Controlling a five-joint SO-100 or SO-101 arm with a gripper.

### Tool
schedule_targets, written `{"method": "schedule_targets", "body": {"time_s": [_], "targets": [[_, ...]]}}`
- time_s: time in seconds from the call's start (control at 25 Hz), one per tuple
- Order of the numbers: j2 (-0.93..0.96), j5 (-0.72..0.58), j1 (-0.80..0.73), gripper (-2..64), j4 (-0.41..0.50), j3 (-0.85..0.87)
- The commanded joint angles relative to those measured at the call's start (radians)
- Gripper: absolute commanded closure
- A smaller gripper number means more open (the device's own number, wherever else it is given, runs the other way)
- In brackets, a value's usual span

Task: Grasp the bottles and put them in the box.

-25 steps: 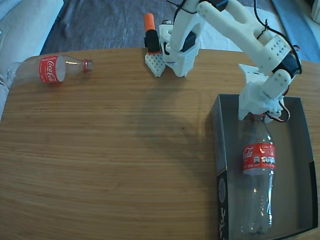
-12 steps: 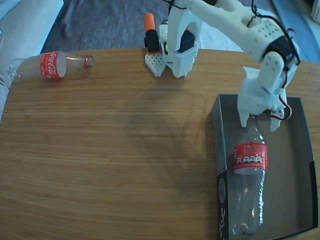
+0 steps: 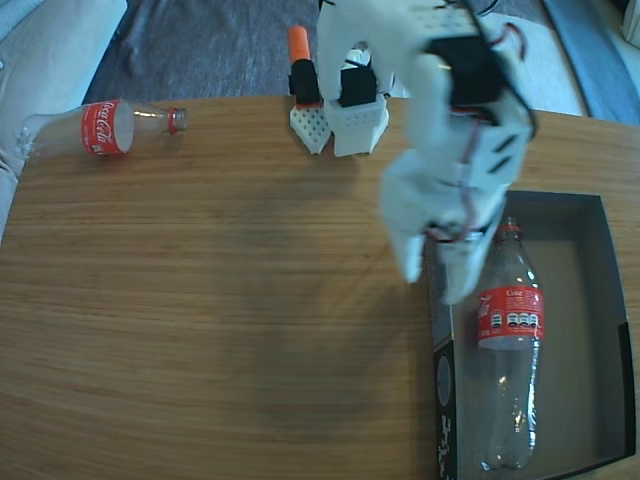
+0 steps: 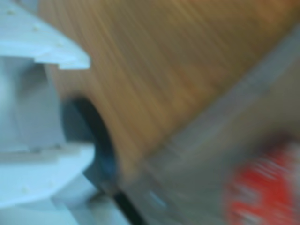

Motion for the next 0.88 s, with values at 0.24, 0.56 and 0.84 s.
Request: {"method": "schedule_targets", "body": {"time_s": [0.24,0.56,0.84], "targets": [[0.077,0.000,0.502,57.0,-0.023,-0.054],[0.066,-0.002,0.813,61.3,-0.025,-0.044],[0.063,0.009,0.996,61.6,-0.025,-0.032]]}}
